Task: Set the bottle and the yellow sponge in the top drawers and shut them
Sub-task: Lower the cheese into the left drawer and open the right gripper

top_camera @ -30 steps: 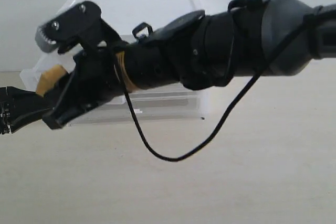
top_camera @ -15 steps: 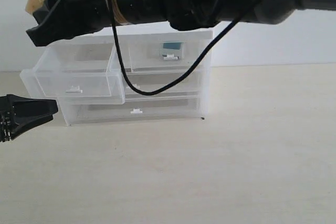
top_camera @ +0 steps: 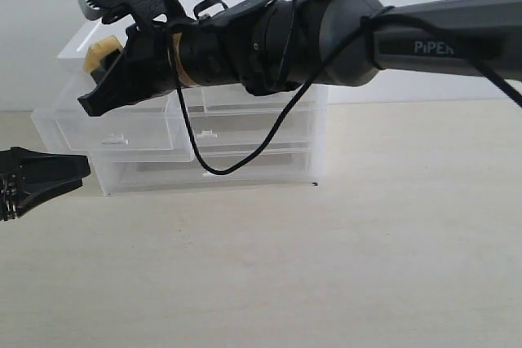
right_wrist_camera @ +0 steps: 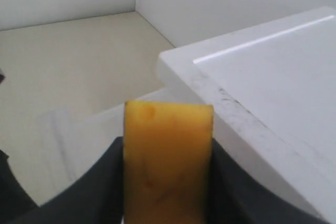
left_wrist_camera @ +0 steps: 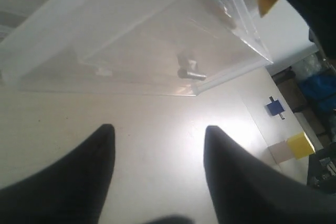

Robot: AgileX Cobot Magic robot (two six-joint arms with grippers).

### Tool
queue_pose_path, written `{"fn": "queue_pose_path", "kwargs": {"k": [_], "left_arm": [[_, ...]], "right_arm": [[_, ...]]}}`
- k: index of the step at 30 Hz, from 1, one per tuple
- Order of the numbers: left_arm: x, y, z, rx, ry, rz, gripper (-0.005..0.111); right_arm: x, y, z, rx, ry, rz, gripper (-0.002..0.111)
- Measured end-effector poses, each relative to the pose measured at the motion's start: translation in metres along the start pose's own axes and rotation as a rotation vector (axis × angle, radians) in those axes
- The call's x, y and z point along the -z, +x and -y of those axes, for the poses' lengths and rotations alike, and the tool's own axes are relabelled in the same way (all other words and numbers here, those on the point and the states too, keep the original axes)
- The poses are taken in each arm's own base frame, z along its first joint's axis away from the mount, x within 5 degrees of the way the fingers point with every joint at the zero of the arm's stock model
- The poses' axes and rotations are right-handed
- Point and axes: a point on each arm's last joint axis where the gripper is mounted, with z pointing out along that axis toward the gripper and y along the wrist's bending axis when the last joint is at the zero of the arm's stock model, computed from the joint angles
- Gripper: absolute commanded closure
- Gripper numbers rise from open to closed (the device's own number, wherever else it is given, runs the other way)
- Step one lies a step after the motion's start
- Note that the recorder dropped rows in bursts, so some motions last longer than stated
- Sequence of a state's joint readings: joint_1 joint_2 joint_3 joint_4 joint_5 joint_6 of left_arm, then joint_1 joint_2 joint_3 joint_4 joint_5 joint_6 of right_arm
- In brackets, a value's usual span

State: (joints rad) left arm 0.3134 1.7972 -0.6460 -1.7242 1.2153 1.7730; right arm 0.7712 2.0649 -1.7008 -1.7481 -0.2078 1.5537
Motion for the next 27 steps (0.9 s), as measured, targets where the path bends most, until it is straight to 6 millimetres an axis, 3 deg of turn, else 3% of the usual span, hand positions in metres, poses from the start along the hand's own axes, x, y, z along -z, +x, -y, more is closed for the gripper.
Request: {"fn": "queue_pose_path", "kwargs": {"k": [1, 3, 4, 6, 7, 13, 21, 24, 27], "left_arm": [[0.0, 0.0, 0.0, 0.0, -0.002, 0.0, 0.058], [0.0, 0.0, 0.0, 0.0, -0.002, 0.0, 0.058], [0.0, 0.0, 0.0, 0.0, -0.002, 0.0, 0.058], [0.0, 0.0, 0.0, -0.001, -0.002, -0.002, 0.058], [0.0, 0.0, 0.0, -0.001, -0.002, -0.002, 0.058], [0.0, 0.0, 0.0, 0.0, -0.002, 0.0, 0.058], [-0.003, 0.001, 0.002, -0.002, 0.007, -0.008, 0.058], [-0.012, 0.004, 0.008, -0.009, 0.03, -0.031, 0.058], [-0.021, 0.008, 0.015, -0.019, 0.059, -0.062, 0.058]], "right_arm": [[-0.001, 0.003, 0.003, -0.002, 0.024, -0.006, 0.107], [-0.003, 0.005, 0.005, -0.009, 0.037, -0.011, 0.093], [-0.003, 0.005, 0.005, -0.017, 0.037, -0.011, 0.075], [-0.003, 0.005, 0.005, -0.033, 0.037, -0.01, 0.058], [-0.003, 0.005, 0.005, -0.04, 0.035, -0.01, 0.055], [-0.001, 0.001, 0.002, -0.077, 0.0, -0.002, 0.056], [0.041, -0.039, 0.008, -0.121, 0.023, 0.088, 0.056], [0.054, -0.032, 0.017, -0.134, 0.047, 0.065, 0.056], [0.07, -0.011, 0.031, -0.163, 0.074, 0.007, 0.056]]}}
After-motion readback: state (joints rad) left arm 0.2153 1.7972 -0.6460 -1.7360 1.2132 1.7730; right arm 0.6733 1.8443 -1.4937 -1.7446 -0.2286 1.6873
